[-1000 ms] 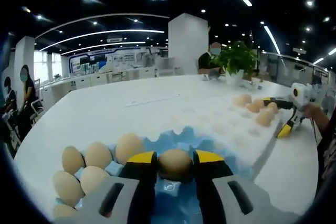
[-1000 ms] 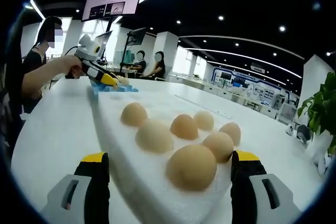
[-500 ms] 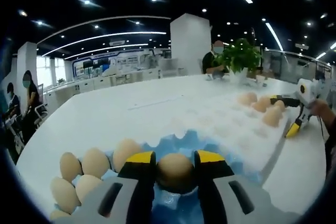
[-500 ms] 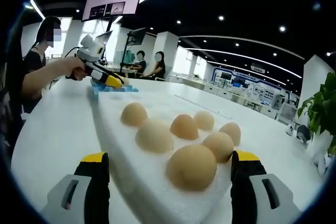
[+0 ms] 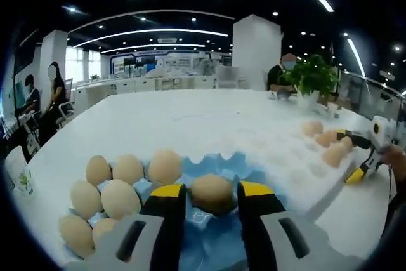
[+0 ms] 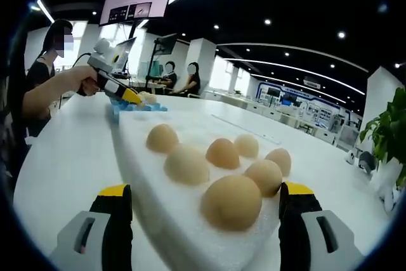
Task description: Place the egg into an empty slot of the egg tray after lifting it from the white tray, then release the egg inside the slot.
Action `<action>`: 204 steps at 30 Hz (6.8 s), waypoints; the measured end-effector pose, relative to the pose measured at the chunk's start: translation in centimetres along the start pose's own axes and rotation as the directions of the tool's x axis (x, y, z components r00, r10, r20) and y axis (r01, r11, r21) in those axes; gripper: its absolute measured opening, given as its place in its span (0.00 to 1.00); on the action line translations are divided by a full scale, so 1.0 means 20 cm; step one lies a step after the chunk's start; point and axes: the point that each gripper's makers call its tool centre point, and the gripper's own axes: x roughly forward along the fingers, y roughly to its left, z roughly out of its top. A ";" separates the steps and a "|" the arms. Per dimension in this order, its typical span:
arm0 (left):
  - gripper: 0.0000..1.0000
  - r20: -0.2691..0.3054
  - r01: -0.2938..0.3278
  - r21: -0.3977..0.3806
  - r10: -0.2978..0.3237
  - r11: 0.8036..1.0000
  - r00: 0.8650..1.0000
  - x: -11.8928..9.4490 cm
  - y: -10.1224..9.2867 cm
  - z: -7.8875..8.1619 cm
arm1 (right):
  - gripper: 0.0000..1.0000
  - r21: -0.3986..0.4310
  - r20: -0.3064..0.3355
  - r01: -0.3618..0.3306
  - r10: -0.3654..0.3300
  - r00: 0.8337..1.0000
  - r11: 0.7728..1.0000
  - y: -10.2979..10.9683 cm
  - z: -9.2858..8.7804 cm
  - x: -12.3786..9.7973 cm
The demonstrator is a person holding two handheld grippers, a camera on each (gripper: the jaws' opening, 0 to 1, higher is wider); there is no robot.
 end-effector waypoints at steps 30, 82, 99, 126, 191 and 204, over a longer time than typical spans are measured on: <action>0.27 0.058 -0.103 0.088 0.098 0.991 0.993 -0.08 0.05 0.18 | 1.00 -0.003 0.002 -0.001 0.001 1.000 1.000 0.00 0.00 0.00; 0.45 0.091 0.090 0.155 -0.105 0.984 0.990 -0.05 -0.26 0.26 | 1.00 0.003 -0.041 -0.001 0.001 0.999 1.000 0.01 0.00 0.00; 0.59 -0.003 0.377 0.254 -0.389 0.891 0.921 0.05 -0.89 0.13 | 1.00 0.002 -0.044 -0.004 0.004 0.999 1.000 0.01 -0.01 0.00; 0.43 -0.094 0.506 0.320 -0.505 0.801 0.858 0.21 -1.20 0.00 | 1.00 0.003 -0.044 0.004 -0.004 0.999 1.000 0.00 -0.01 0.01; 0.26 -0.003 0.379 0.394 -0.411 0.837 0.911 0.10 -0.94 0.18 | 1.00 0.003 -0.028 0.007 -0.007 1.000 1.000 0.00 0.00 0.01; 0.26 0.017 0.311 0.374 -0.342 0.874 0.940 0.05 -0.76 0.20 | 1.00 0.003 -0.021 0.010 -0.010 1.000 1.000 0.01 0.00 0.01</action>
